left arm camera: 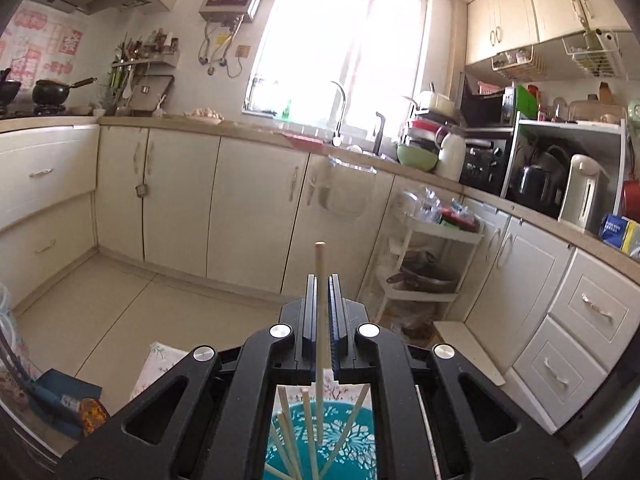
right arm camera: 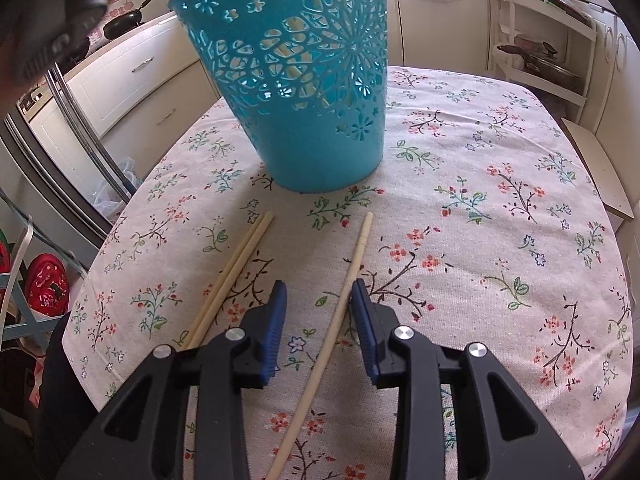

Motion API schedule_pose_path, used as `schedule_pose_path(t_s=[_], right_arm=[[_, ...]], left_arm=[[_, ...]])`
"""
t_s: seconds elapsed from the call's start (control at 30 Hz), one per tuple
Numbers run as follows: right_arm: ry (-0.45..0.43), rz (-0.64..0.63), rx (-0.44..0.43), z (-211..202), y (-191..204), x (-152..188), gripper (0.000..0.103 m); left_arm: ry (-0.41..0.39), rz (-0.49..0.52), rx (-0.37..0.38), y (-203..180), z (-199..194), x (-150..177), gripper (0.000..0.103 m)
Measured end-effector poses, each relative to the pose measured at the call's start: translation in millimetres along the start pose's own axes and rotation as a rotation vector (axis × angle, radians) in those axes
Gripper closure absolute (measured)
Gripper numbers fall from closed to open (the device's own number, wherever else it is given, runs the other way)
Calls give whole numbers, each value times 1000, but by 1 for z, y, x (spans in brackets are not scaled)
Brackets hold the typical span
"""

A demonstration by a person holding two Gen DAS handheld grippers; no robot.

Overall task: Organize utensils
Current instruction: 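Lift the chopstick with the left tool and release it into the basket, then close the right tool around a loose chopstick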

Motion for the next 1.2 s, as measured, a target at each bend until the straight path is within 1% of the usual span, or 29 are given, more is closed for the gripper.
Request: schedule_pose_path(t_s=[0.1,0.23,0.27,0.33,0.37,0.4,0.43,0.47,0.5,0.57,0.63,0.7,0.77,0.87,0.9,0.97,1.0,1.07,1.13,1.2], right_arm=[[-1,3,-4,0,-1,0,69],[0,2,-6,0,-2,-1,69],[1,7,-11,0,-3,-1,69],[5,26,-24,-1,-6,-1,69],[6,35,-28,-2,-8,-2,69],[6,44,-30,-2,-9,-1,69],[5,50,-30,-3,-10,-1,69],[4,50,-28,-2,-9,-1,69],[2,45,-25,-2,-8,0,69],[-2,28,-12,-2,-5,0,69],[-9,1,4,-1,-2,1,69],[-14,-14,14,-1,0,1,69],[-15,-14,17,-1,0,1,69],[-21,-1,22,-2,-2,2,69],[-25,0,26,-3,-3,2,71],[-36,1,50,-3,-5,2,81],[-42,9,62,-3,-7,2,84],[-45,20,79,-2,-12,1,96],[-42,30,80,-2,-15,0,97],[-34,19,79,-3,-15,0,97]], left_arm=[[34,31,10,1,1,16,98],[108,65,25,7,-1,35,98],[115,72,19,9,-6,39,97],[120,73,9,17,-18,42,94],[113,69,-3,24,-28,43,85],[102,62,-23,33,-39,43,71],[92,54,-47,43,-50,44,62],[82,45,-71,51,-61,46,48],[72,31,-104,63,-72,50,41],[91,13,-150,84,-89,65,36],[145,7,-200,104,-101,89,32],[205,6,-233,118,-107,115,28],[264,14,-249,127,-110,139,27],[327,37,-257,132,-110,168,20],[345,49,-257,132,-108,175,19],[378,69,-248,129,-102,187,17],[388,77,-242,128,-100,192,16],[425,94,-237,122,-91,201,13],[461,95,-236,120,-83,208,13],[489,89,-235,117,-78,213,9]])
Point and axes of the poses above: each gripper's, at about its wrist camera, not at the fingertips, and z roughly the way its jaws point, y to its left, x to its underside, the point moved 5 cm from there along z, roughly the way its jaws point, and after that the axes turned 13 degrees about -y, right-handed, at the moved point
